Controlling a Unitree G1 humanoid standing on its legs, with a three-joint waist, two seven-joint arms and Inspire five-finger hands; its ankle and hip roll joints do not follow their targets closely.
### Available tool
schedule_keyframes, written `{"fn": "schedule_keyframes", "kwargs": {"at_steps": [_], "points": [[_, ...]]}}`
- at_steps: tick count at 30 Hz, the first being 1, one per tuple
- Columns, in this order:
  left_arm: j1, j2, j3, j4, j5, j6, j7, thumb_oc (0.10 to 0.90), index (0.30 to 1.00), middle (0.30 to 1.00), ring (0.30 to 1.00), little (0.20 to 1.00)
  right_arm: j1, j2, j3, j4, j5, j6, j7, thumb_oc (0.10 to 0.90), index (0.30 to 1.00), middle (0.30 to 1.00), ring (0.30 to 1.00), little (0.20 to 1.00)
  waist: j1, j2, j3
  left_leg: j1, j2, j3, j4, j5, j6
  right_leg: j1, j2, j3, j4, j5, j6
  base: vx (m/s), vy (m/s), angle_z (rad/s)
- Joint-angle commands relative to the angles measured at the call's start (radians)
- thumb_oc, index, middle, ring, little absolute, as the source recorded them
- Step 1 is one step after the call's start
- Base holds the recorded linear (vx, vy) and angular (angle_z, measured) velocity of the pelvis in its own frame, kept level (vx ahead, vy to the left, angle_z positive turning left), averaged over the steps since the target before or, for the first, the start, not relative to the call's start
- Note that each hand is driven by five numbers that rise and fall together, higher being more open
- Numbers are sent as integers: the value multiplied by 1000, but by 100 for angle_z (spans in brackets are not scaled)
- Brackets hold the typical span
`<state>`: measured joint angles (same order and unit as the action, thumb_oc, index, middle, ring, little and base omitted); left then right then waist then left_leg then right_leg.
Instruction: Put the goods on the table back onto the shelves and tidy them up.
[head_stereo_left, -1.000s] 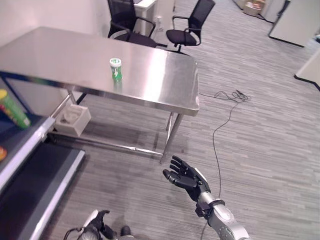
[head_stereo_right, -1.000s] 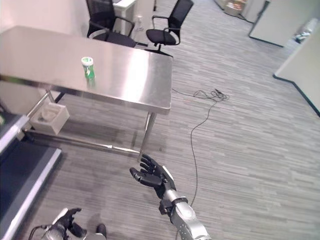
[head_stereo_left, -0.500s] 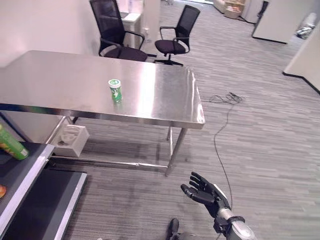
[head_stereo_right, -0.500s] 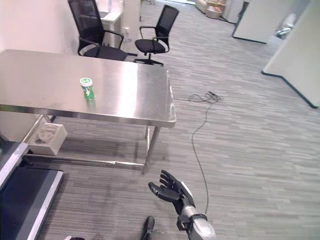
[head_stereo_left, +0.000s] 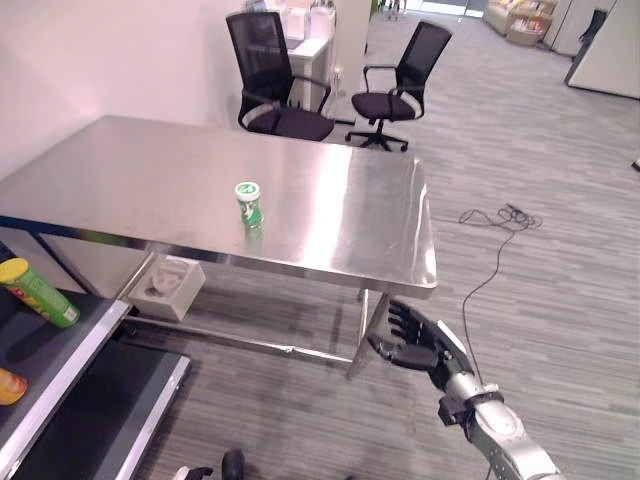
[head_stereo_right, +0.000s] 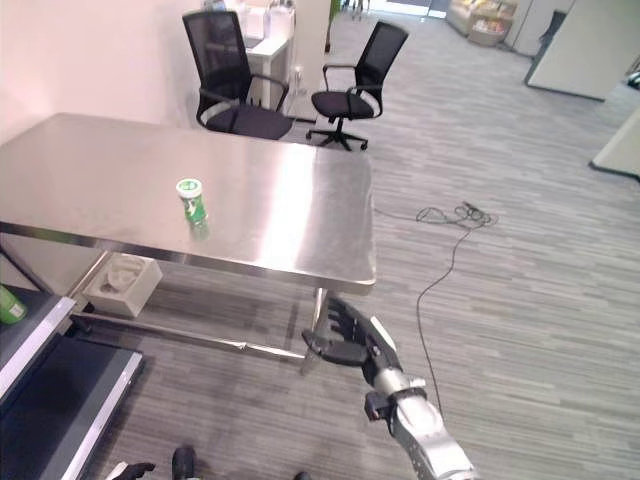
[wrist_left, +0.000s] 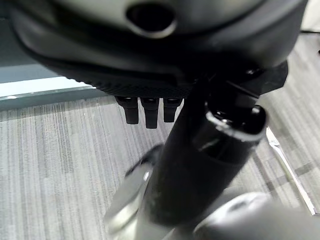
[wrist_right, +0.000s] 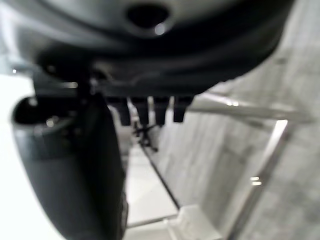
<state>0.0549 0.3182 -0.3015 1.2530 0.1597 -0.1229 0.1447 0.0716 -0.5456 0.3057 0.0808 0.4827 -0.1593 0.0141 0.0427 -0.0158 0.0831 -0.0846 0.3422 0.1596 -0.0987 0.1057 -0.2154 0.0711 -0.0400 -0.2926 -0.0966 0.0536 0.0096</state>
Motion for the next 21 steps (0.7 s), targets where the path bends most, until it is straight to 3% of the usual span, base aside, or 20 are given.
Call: {"fn": "schedule_keyframes", "kwargs": {"at_steps": [1, 2, 3, 4, 6, 7, 9, 10, 11, 13, 14, 15, 17, 21], "points": [[-56, -42, 5, -64, -4, -63, 36, 800, 900, 900, 900, 900, -113, -39, -42, -169, -92, -163, -41, 800, 900, 900, 900, 900, -4, -5, -26, -6, 24, -76, 11, 111, 43, 4, -102, 23, 101, -104, 135, 195, 656, -54], [-54, -45, 10, -62, -22, -67, 47, 800, 900, 900, 900, 900, -130, -44, -32, -175, -75, -165, -30, 800, 900, 900, 900, 900, -1, 15, -32, 13, 30, -154, 20, 132, 31, -2, -113, 58, 127, -106, 151, 198, 740, -71], [-62, -56, 6, -40, -27, -64, 48, 800, 900, 900, 900, 900, -127, -44, -27, -176, -64, -160, -20, 800, 900, 900, 900, 900, -19, 25, -39, 21, 28, -173, 22, 111, 19, 0, -140, 64, 150, -110, 166, 216, 934, -82], [-72, -66, -14, -17, 3, -59, 37, 800, 900, 900, 900, 900, -102, -39, -39, -183, -81, -145, -13, 800, 900, 900, 900, 900, -36, 32, -52, 29, 17, -128, 17, 80, 18, 1, -174, 61, 161, -107, 183, 165, 1003, -39], [-87, -78, -49, 21, 76, -59, 2, 800, 900, 900, 900, 900, -33, -16, -77, -175, -158, -116, -15, 800, 900, 900, 900, 900, -55, 6, -63, 52, -84, -56, 11, 5, 58, -21, -278, 73, 191, -23, 228, 76, 874, -24], [-78, -64, -28, 32, 71, -52, -1, 800, 900, 900, 900, 900, 1, 19, -84, -184, -133, -108, 0, 800, 900, 900, 900, 900, -61, 1, -58, 73, -132, -1, 11, -27, 95, -62, -322, 74, 240, 24, 223, -2, 725, -22], [-64, -49, 9, 31, 56, -46, 9, 800, 900, 900, 900, 900, 27, 50, -89, -186, -166, -105, -20, 800, 900, 900, 900, 900, -55, -6, -42, 95, -177, 55, 11, -57, 141, -104, -372, -21, 337, 56, 199, -11, 524, -87], [-61, -46, 16, 32, 50, -44, 11, 800, 900, 900, 900, 900, 38, 55, -96, -189, -188, -107, -33, 800, 900, 900, 900, 900, -53, -9, -38, 102, -187, 73, 11, -64, 148, -106, -381, -63, 356, 56, 199, 2, 332, -140], [-43, -48, 17, 14, 70, -41, 20, 800, 900, 900, 900, 900, 108, 73, -182, -246, -256, -112, -97, 800, 900, 900, 900, 900, -62, -22, -21, 127, -214, 96, 11, -73, 160, -103, -353, -96, 343, 57, 205, 3, 229, -121], [-35, -49, 6, 2, 89, -41, 23, 800, 900, 900, 900, 900, 135, 80, -229, -276, -289, -120, -138, 800, 900, 900, 900, 900, -61, -24, -23, 129, -226, 103, 11, -80, 163, -88, -362, -129, 319, 61, 212, -7, 82, -16], [-30, -52, -3, -19, 108, -44, 29, 800, 900, 900, 900, 900, 175, 89, -283, -307, -373, -116, -189, 800, 900, 900, 900, 900, -65, -29, -30, 124, -227, 105, 11, -83, 159, -72, -363, -144, 277, 77, 223, -11, -7, 4], [-29, -52, -4, -19, 108, -44, 30, 800, 900, 900, 900, 900, 178, 90, -284, -309, -375, -114, -189, 800, 900, 900, 900, 900, -63, -29, -30, 124, -226, 105, 11, -83, 159, -70, -362, -145, 274, 78, 222, -20, -74, 0], [-19, -60, 1, -46, 115, -50, 45, 800, 900, 900, 900, 900, 209, 82, -361, -371, -508, -124, -269, 800, 900, 900, 900, 900, -70, -27, -41, 118, -203, 125, 11, -73, 146, -59, -357, -135, 222, 95, 235, -23, -104, -3], [-8, -75, -9, -48, 130, -50, 44, 800, 900, 900, 900, 900, 217, 93, -399, -427, -556, -116, -310, 800, 900, 900, 900, 900, -68, -27, -55, 120, -177, 143, 11, -67, 133, -36, -335, -134, 159, 77, 238, -4, -107, -33]]}}
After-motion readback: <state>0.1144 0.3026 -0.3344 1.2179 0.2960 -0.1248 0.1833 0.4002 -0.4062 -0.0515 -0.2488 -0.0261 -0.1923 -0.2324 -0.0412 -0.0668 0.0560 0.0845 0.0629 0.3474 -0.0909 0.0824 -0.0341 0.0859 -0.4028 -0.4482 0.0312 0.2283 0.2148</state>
